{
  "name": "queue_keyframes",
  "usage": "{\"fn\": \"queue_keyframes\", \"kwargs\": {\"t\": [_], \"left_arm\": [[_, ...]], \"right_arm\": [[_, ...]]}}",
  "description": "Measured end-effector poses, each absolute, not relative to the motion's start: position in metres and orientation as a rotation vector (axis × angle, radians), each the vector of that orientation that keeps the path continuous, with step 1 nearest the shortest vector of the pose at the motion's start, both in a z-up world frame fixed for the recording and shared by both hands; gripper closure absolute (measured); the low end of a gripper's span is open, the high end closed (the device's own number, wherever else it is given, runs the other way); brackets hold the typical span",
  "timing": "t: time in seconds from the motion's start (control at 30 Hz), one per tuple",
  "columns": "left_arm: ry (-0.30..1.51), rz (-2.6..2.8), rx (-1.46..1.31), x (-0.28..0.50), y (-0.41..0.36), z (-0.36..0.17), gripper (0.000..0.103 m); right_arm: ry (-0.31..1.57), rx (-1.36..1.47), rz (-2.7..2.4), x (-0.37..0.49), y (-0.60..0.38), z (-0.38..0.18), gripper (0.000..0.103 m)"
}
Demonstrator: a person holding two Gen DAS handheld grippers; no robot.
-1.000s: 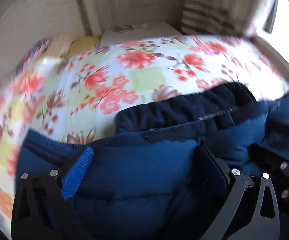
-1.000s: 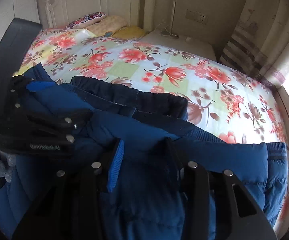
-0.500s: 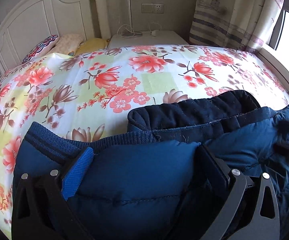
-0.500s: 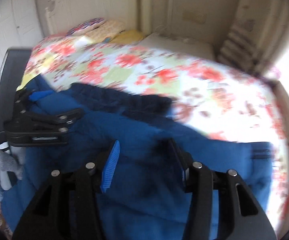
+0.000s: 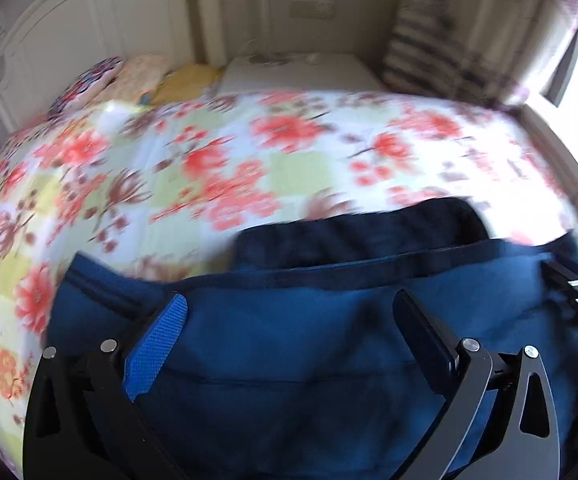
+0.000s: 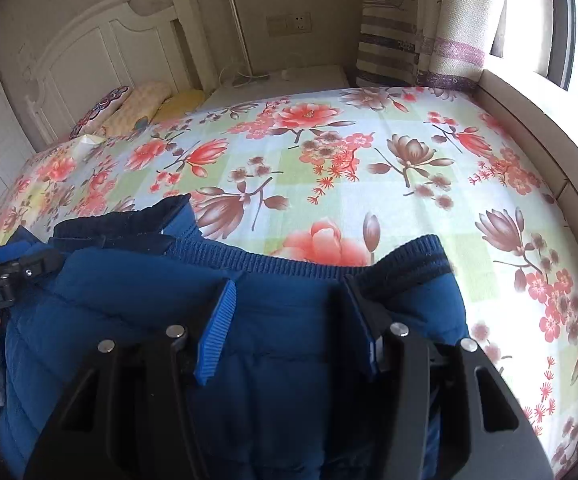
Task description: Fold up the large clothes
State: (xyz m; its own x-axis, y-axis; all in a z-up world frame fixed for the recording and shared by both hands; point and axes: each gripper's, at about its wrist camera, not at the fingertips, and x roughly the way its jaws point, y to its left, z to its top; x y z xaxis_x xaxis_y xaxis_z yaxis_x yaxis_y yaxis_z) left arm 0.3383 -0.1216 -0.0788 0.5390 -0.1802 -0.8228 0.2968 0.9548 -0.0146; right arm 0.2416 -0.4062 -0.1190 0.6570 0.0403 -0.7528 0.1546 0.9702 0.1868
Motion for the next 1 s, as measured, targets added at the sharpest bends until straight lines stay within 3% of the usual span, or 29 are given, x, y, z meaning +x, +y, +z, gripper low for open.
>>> {"fn": "queue_keyframes", "kwargs": {"t": [0.1,0.17,0.3,0.43,0.63,0.83,1.0], "left_arm": [[0.894,-0.351,0.234,0.32,-0.167,-0.075,0.004],[0.932,-0.352,0.363,0.319,-0.194,-0.106,0.004],[0.97,-0.428,0.216,0.328,-0.168,-0.106,0.004],[0.898,-0.353,0.268,0.325,-0.134,-0.09,0.004],[0.974,-0.227,-0.014,0.369,0.0,-0.102,0.004],[0.958,-0.199,0.061,0.368,-0.015,-0.109,0.004],[0.966,-0.22,-0.003,0.367,-0.007,-0.11,0.004]], "right_arm": [[0.855,0.232,-0.071,0.242,-0.406,-0.119,0.05],[0.853,0.239,-0.069,0.242,-0.406,-0.119,0.05],[0.854,0.243,-0.069,0.241,-0.405,-0.119,0.05],[0.852,0.248,-0.064,0.241,-0.406,-0.12,0.05],[0.849,0.253,-0.057,0.241,-0.407,-0.12,0.049],[0.859,0.242,-0.061,0.243,-0.406,-0.119,0.049],[0.85,0.066,-0.117,0.24,-0.359,-0.087,0.047]]}}
